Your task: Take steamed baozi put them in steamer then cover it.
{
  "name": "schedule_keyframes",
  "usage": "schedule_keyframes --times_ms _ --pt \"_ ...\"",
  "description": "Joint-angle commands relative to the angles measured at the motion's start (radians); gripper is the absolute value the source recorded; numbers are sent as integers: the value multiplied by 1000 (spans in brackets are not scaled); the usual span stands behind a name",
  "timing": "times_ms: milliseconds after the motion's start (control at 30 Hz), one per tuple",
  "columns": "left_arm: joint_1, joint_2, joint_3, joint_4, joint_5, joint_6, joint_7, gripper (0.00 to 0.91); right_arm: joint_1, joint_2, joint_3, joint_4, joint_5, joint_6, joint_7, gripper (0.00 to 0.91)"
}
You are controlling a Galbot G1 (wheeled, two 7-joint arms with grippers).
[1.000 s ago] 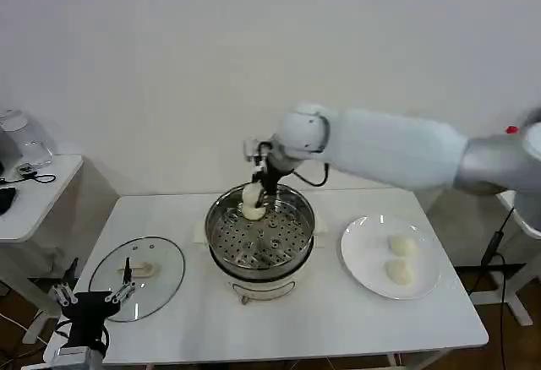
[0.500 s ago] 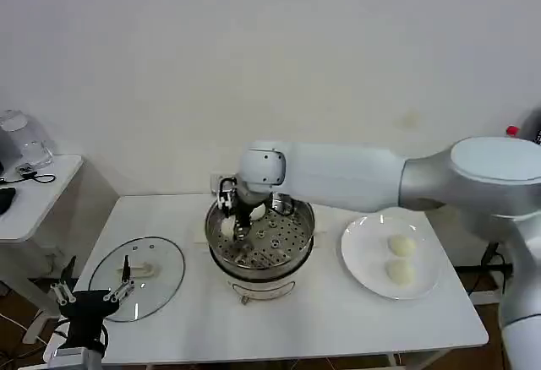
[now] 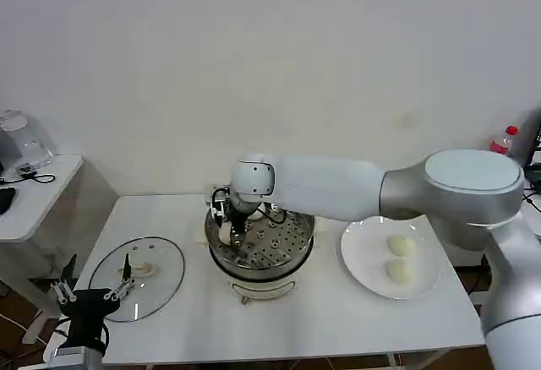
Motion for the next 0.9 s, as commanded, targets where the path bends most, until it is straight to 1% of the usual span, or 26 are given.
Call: schedule_keyframes --times_ms 33,133,233,367,533,600,633,733,767,800,833,900 --pt "0 0 1 -1 1 0 0 907 -17 12 3 -25 -13 -1 4 907" --pt "2 -1 3 -3 1 1 -1 907 -13 10 3 -24 -16 -4 11 907" --pt "4 -2 3 -6 1 2 -1 907 8 -3 6 -7 -11 -6 4 907" --pt "3 -2 5 -5 2 3 0 907 67 -54 7 61 0 -8 -1 907" --pt "2 0 19 -6 8 5 1 907 170 -154 17 163 22 1 -15 907" --pt "1 -1 25 -10 10 8 2 907 205 -207 11 202 26 8 -29 907" --pt "1 0 28 -12 9 10 3 907 231 -251 6 240 24 15 -40 907" --pt "0 3 33 -15 5 16 4 907 286 -376 -20 349 -2 36 -99 907" --pt "0 5 33 -15 1 18 5 907 303 -434 -33 375 -28 50 -115 907" --pt "0 6 34 -14 -2 20 5 907 313 -472 -50 406 -52 71 -144 907" --pt "0 9 35 -12 -3 20 5 907 319 -525 -61 428 -98 97 -171 907" --pt "2 11 41 -11 -3 20 5 907 322 -613 -71 456 -201 141 -205 907"
